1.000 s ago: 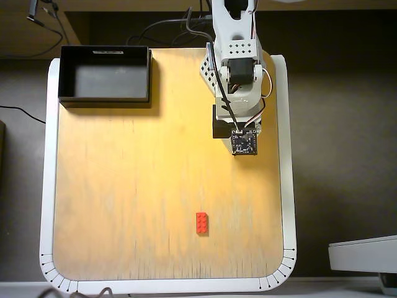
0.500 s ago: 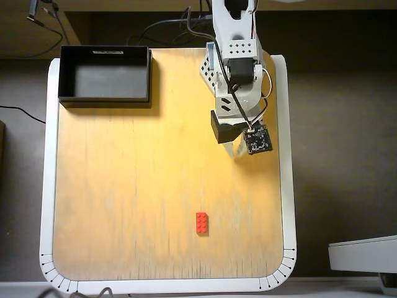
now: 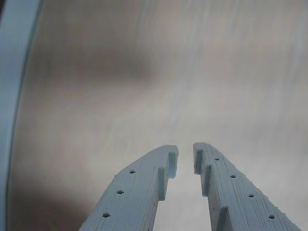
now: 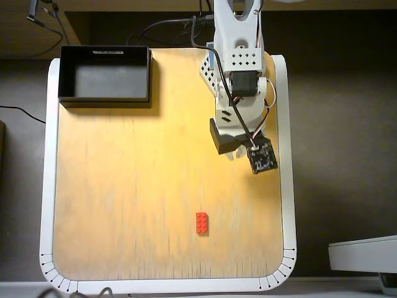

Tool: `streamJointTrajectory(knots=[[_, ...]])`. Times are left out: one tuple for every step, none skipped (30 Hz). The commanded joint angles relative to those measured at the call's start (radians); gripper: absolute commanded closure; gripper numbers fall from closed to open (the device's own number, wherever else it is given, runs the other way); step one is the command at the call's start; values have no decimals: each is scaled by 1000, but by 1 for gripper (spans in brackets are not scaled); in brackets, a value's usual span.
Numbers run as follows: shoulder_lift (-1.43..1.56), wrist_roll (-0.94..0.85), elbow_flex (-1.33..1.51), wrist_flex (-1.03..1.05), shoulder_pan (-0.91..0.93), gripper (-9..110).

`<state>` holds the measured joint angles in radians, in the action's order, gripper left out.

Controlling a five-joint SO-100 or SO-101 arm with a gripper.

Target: Grasp a lego block and put it in the bin.

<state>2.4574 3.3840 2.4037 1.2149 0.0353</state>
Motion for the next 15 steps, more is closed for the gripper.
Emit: streamJointTrajectory(knots=[[-192,0,-385,-29,15,101],[-233,3,-433,-29,23,101],[-272,8,-472,-29,34,101],[-307,15,-505,-29,44,100],[-341,21,-532,-29,55,100],[-379,25,-563,-29,71,99],[-414,31,-591,-29,84,99],[-453,40,-620,-31,103,98],[-492,55,-647,-31,120,97],[-528,77,-666,-41,140,96],[-561,104,-684,-61,161,96],[-600,118,-693,-97,181,94],[-632,121,-696,-144,198,94],[-664,130,-696,-195,216,92],[-693,138,-696,-241,233,92]])
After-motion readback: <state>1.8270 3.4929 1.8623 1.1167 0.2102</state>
